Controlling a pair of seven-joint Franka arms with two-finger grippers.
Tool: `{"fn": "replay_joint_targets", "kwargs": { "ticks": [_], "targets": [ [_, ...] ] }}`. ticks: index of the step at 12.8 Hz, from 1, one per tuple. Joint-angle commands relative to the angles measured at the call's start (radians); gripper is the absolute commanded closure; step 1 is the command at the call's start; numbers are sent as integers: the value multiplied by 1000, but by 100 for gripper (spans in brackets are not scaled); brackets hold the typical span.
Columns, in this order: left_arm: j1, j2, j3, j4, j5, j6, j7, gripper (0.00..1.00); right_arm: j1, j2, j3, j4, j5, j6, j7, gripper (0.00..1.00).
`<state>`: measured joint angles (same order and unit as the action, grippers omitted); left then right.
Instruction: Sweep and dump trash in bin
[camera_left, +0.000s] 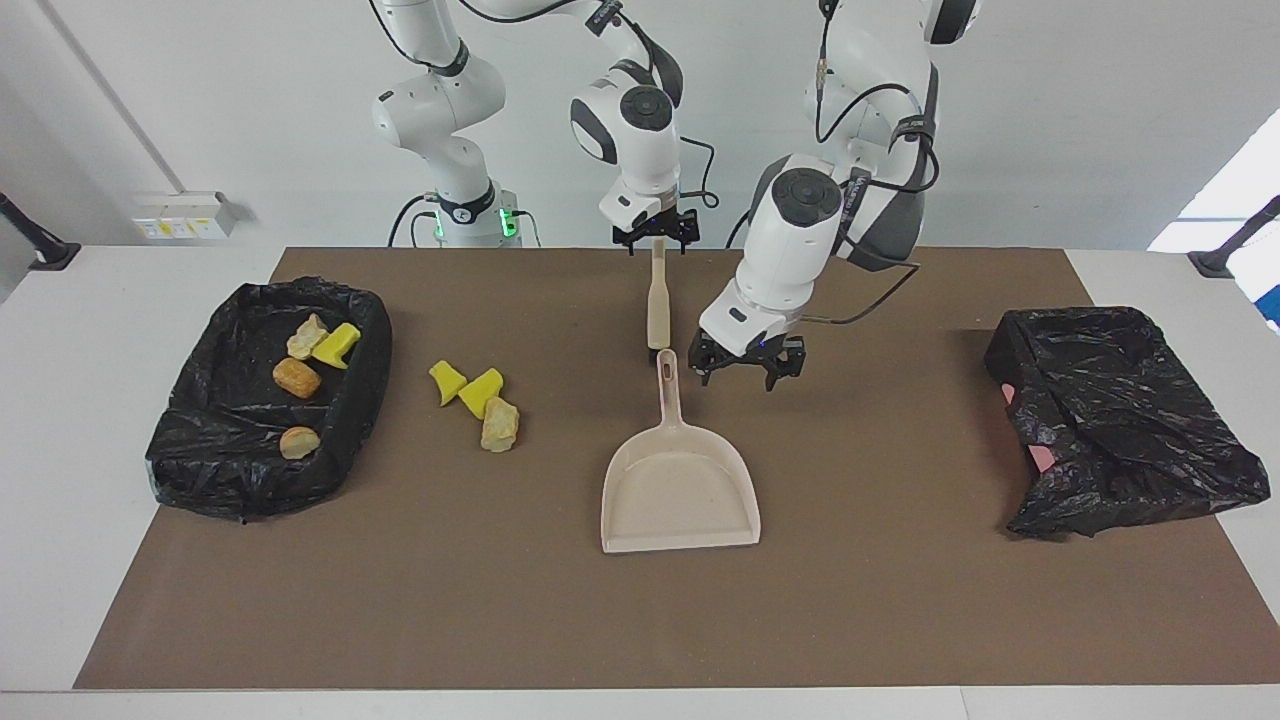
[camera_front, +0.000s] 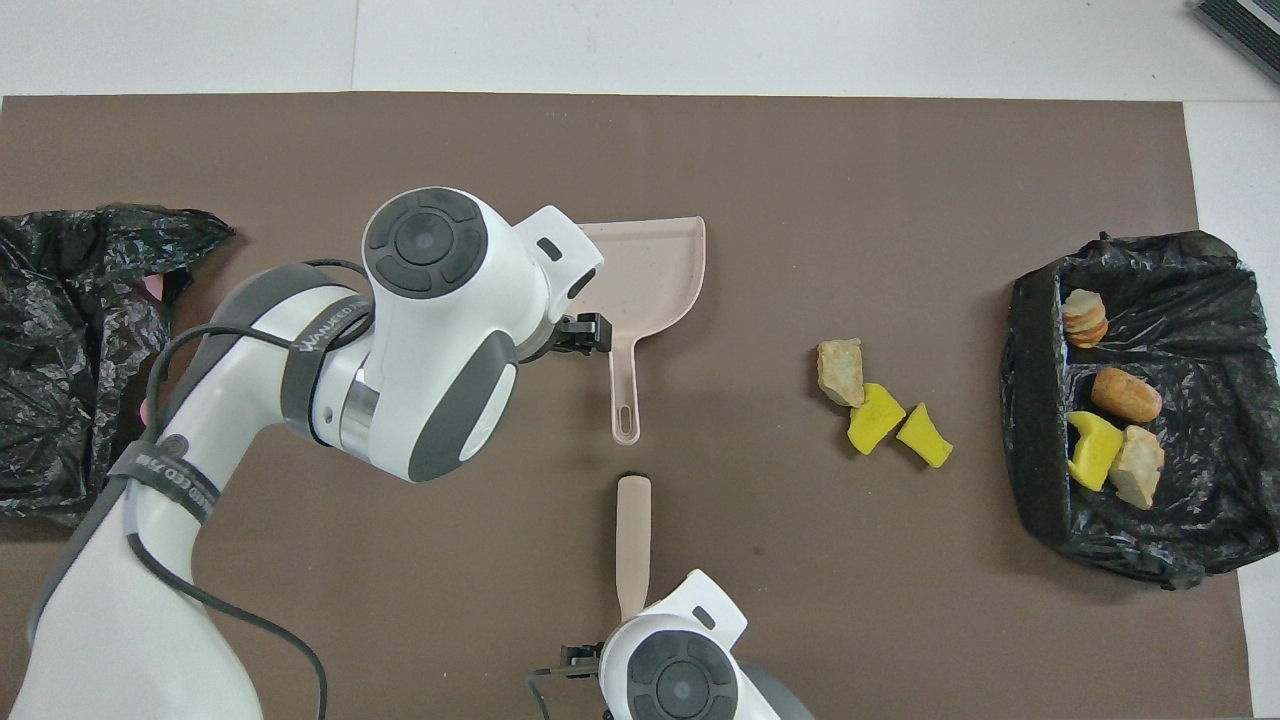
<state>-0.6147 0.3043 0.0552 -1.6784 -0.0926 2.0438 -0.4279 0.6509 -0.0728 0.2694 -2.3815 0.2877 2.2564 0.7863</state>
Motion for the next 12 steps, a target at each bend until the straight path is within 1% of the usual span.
{"fn": "replay_joint_targets", "kwargs": {
  "ticks": [1,4,5,6,7,8,9,10,11,12],
  "targets": [
    [-55,25,17,-7,-9,58,-69,0,15,18,-4,-24,21,65,28,0],
    [-95,61,17,-9,-9,82,-80,0,15,18,-4,-24,18,63,22,0],
    [-120,93,18,-7,-4,107,-101,0,15,18,-4,-24,18,63,18,24],
    [-140,123,20,-6,2,130,-127,0,15,18,-4,-24,18,63,16,60],
    [-145,139,20,-3,5,139,-144,3,15,18,-4,-24,18,63,17,91],
    [-145,139,20,0,7,130,-144,23,15,19,-4,-24,18,63,19,100],
    [-143,139,20,3,7,121,-143,40,13,25,-6,-21,16,61,19,100],
    [-143,137,20,5,7,119,-143,42,13,28,-6,-15,2,57,16,100],
    [-143,136,22,5,7,115,-141,43,12,28,-7,-2,-4,37,14,100],
    [-142,134,23,6,7,104,-141,44,6,25,-9,20,-18,0,14,100]
  ]
}}
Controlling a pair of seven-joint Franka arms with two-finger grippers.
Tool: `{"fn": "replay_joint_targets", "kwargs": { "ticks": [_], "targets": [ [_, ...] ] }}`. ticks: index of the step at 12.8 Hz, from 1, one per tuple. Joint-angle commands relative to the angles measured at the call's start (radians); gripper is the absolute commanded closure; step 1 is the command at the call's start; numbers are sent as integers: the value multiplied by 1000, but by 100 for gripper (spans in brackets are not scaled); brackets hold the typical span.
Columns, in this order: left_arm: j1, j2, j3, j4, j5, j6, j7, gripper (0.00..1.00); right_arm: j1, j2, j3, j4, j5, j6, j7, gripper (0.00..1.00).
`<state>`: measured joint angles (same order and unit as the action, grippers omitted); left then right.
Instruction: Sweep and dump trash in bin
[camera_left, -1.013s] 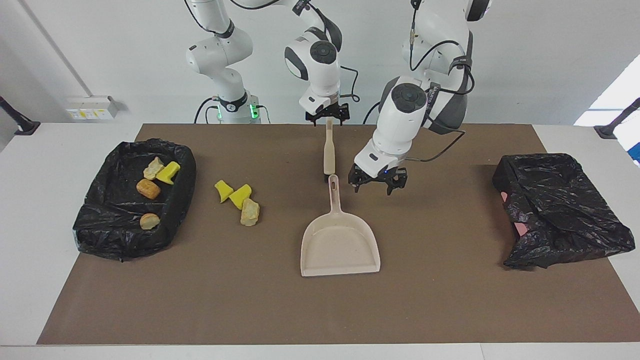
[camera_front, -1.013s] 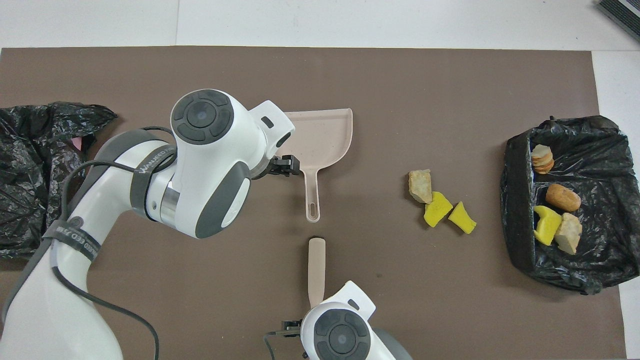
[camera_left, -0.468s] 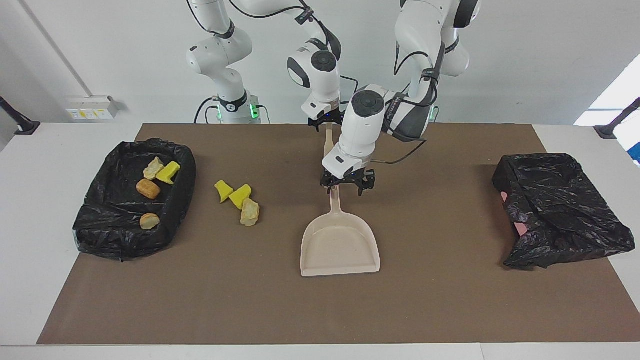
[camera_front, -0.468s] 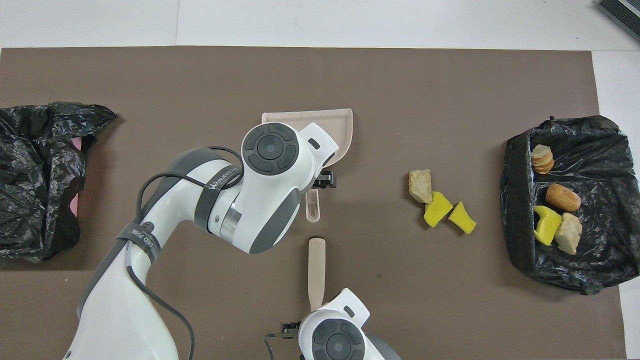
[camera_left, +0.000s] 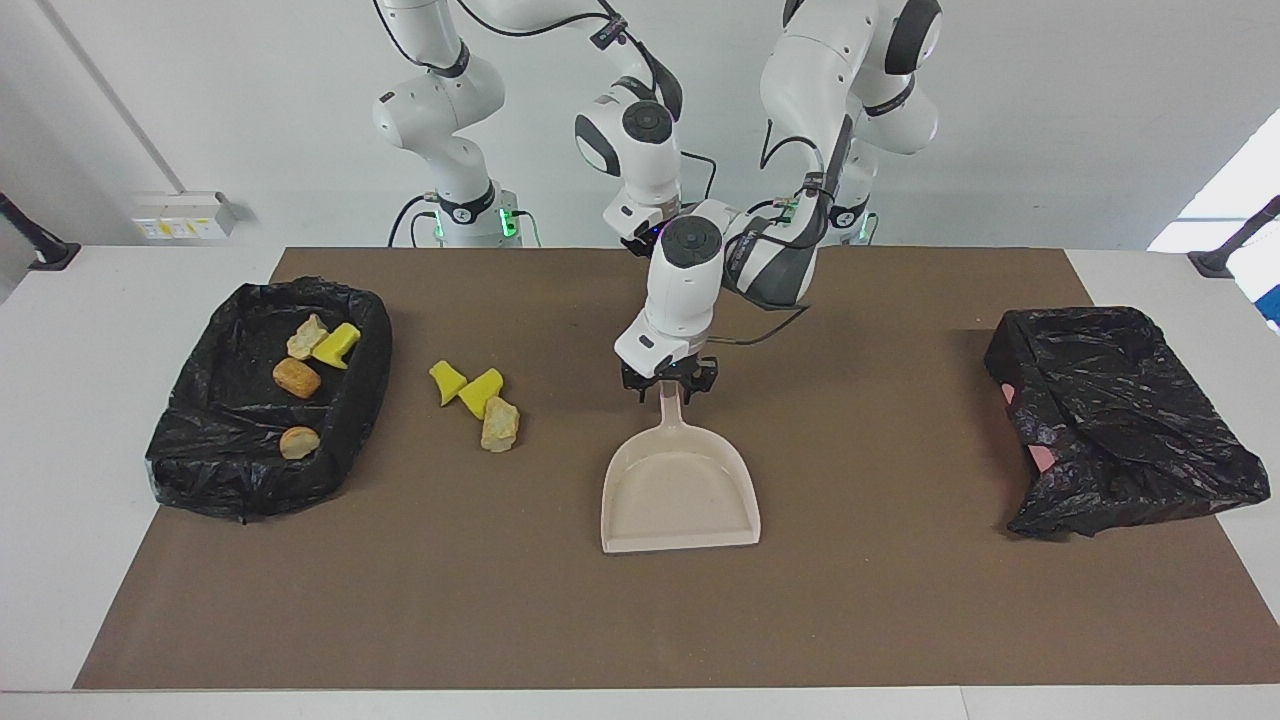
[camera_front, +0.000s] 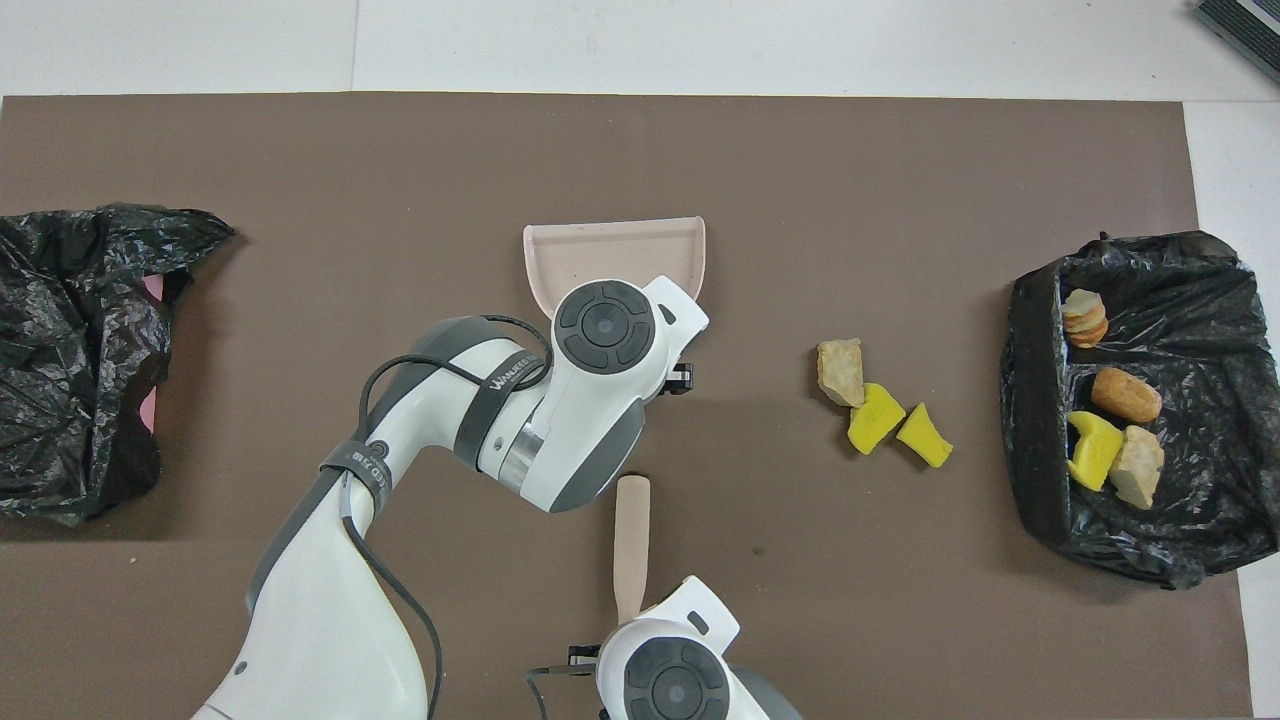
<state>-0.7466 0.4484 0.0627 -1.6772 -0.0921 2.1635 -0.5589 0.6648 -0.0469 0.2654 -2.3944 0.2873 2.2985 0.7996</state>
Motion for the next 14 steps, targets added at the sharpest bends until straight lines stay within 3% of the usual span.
{"fn": "replay_joint_targets", "kwargs": {
  "ticks": [1,3,4,9,12,14],
  "targets": [
    [-11,-13,16,7,6,-27,-10,54,-13,-2,-6,56,-25,-89,1,100],
    [-7,-14,17,7,8,-28,-9,92,-14,-17,-11,66,-40,-125,6,100],
    [-2,-17,17,8,8,-28,-9,100,-16,-34,-12,66,-56,-148,13,100],
    [44,-59,37,27,9,-74,37,100,-169,-197,-11,57,-108,-368,-81,100],
    [101,-105,40,45,8,-184,225,100,-273,-254,-12,57,-187,-467,-128,100],
    [127,-138,42,45,8,-258,371,100,-399,-258,-11,58,-235,-467,-158,100]
  ]
}}
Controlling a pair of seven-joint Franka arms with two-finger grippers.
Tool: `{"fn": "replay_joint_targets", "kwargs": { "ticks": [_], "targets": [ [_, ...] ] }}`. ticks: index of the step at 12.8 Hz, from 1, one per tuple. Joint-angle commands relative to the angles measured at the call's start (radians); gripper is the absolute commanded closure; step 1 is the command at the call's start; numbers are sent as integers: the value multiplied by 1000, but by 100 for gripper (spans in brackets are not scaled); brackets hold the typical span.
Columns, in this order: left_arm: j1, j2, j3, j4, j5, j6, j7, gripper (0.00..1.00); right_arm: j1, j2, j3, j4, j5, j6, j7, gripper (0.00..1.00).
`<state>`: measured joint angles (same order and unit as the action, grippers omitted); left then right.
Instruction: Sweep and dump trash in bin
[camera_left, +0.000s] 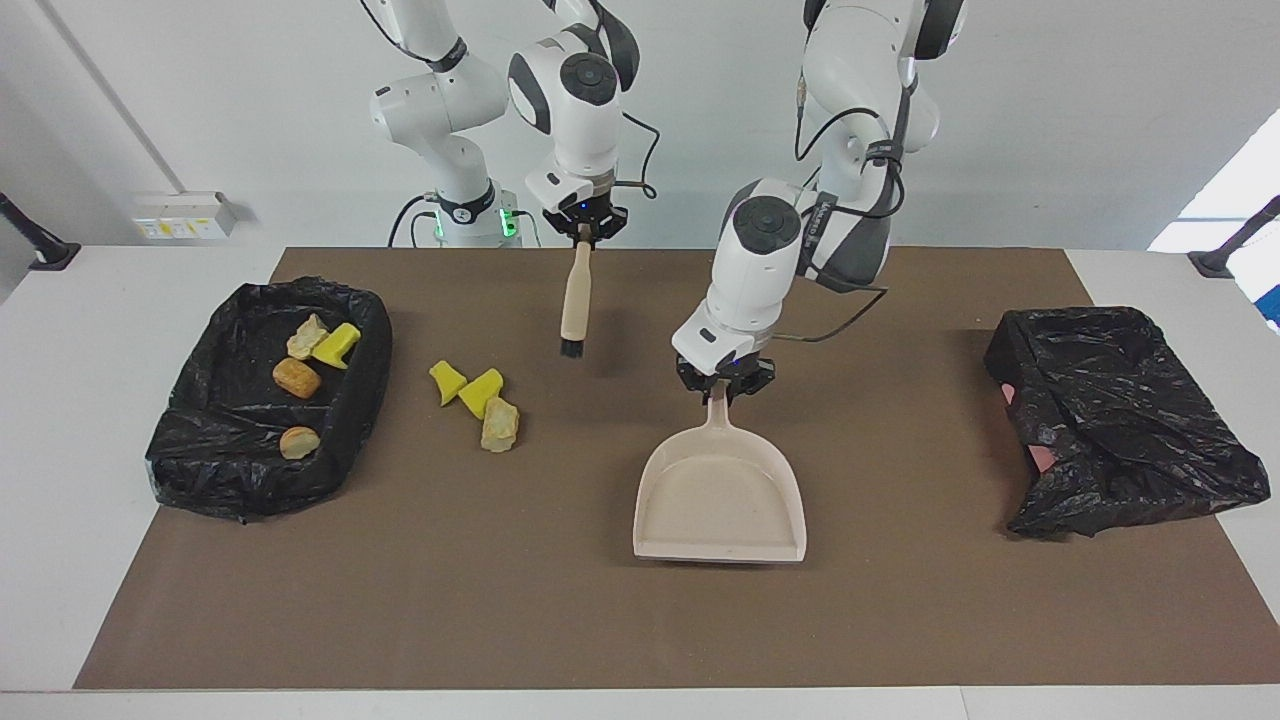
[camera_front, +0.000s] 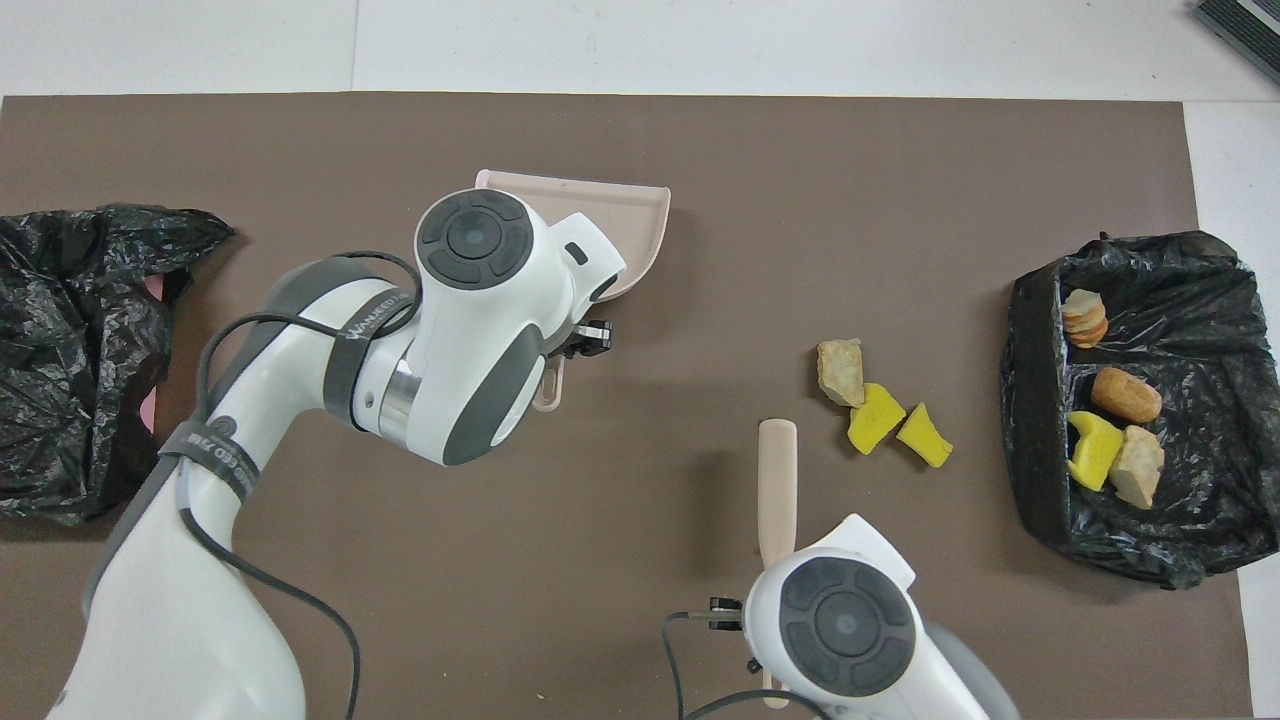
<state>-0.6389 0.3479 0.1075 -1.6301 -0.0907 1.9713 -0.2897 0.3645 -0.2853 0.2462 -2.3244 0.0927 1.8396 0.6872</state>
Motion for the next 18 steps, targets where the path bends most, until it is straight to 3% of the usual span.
{"fn": "replay_joint_targets", "kwargs": {
  "ticks": [1,5,9,12,18],
  "targets": [
    [39,-53,1,-2,8,-104,172,100,-146,-14,10,-15,-100,-11,-73,100],
    [91,-73,1,6,60,-176,447,100,-369,1,12,-46,-172,-10,-339,100],
    [156,-60,3,27,60,-199,706,100,-467,34,13,-69,-274,0,-561,100],
    [179,-56,1,27,63,-178,889,100,-470,121,16,-85,-263,71,-528,100],
    [134,-76,0,-48,72,-85,1256,100,-279,205,18,-17,-65,132,-462,100]
  ]
}}
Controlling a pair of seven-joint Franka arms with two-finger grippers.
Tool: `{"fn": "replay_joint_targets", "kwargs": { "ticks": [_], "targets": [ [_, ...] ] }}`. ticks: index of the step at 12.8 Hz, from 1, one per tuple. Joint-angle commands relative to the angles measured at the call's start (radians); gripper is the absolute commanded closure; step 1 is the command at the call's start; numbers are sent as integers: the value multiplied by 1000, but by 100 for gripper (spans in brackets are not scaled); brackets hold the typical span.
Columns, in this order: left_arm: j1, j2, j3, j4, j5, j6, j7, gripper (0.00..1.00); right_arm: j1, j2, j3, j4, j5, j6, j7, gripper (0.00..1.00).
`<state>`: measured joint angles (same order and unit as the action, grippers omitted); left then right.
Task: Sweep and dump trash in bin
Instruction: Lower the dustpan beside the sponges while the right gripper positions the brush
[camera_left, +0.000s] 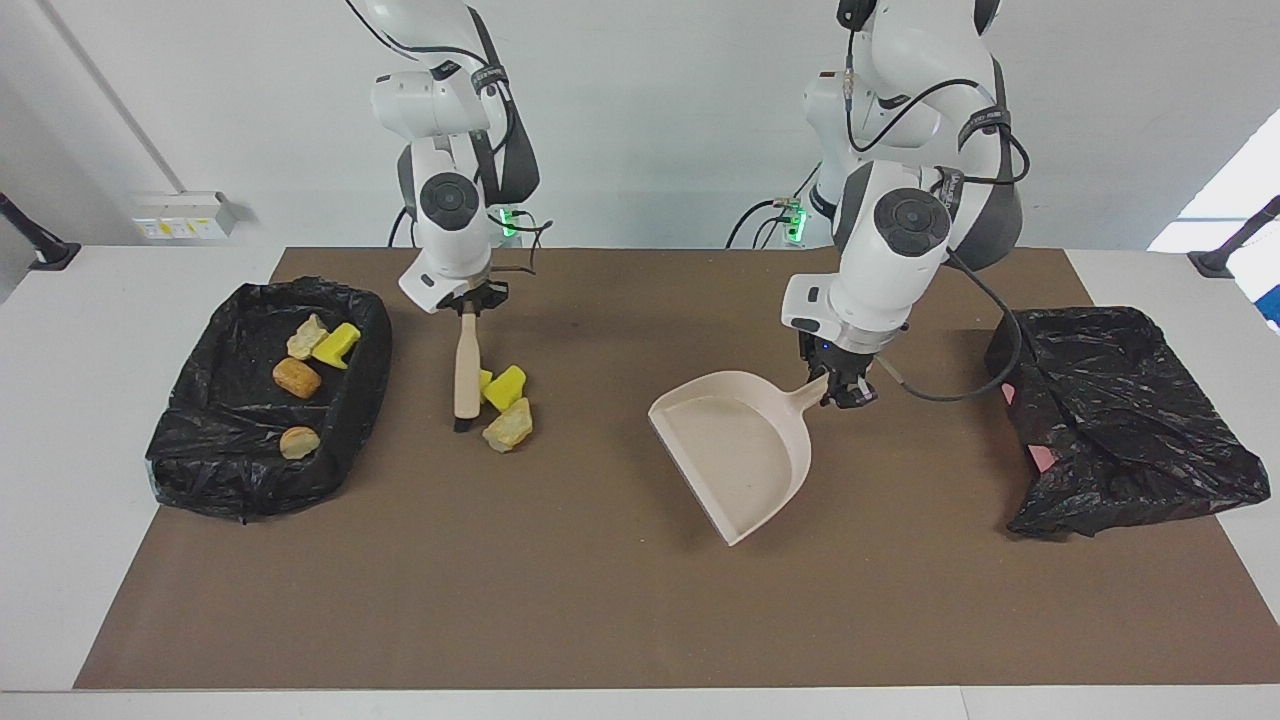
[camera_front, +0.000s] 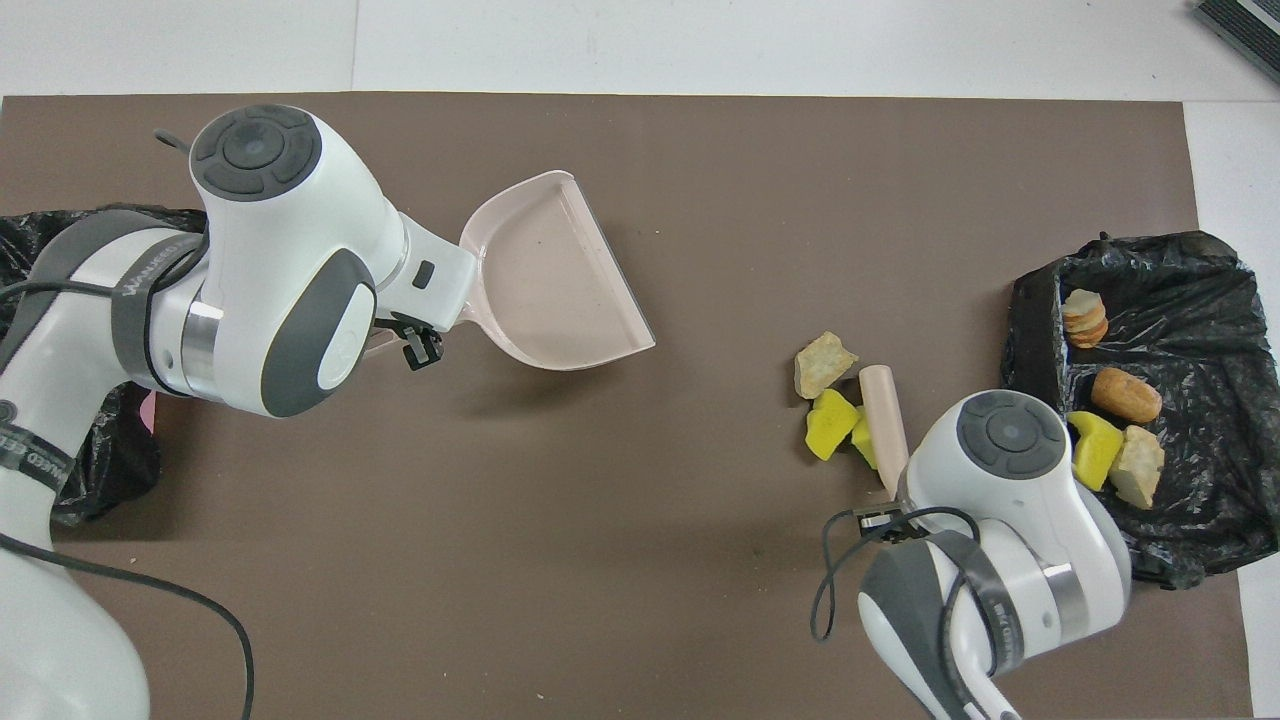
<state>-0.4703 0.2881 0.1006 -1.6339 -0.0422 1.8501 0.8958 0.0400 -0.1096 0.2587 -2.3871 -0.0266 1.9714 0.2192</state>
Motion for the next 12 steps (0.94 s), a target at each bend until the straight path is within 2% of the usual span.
{"fn": "replay_joint_targets", "kwargs": {
  "ticks": [1,3,5,6,8,10,11,12],
  "targets": [
    [-57,-26,7,-85,39,53,75,100,57,36,5,54,89,10,3,100],
    [-102,-59,7,-202,62,133,72,100,89,44,5,77,193,20,5,100],
    [-132,-121,7,-331,67,220,66,100,98,51,4,124,197,-26,11,100],
    [-149,-135,7,-361,93,238,66,100,89,42,-1,153,189,-82,11,100],
    [-182,-132,7,-371,107,242,43,100,54,38,-9,207,172,-181,-4,100],
    [-206,-142,5,-394,108,247,34,100,21,42,-3,194,90,-171,-20,100],
    [-217,-156,5,-411,107,254,22,100,44,45,2,166,-3,-149,-5,100],
    [-226,-158,5,-414,108,259,3,100,61,50,4,149,-22,-102,26,100]
  ]
}}
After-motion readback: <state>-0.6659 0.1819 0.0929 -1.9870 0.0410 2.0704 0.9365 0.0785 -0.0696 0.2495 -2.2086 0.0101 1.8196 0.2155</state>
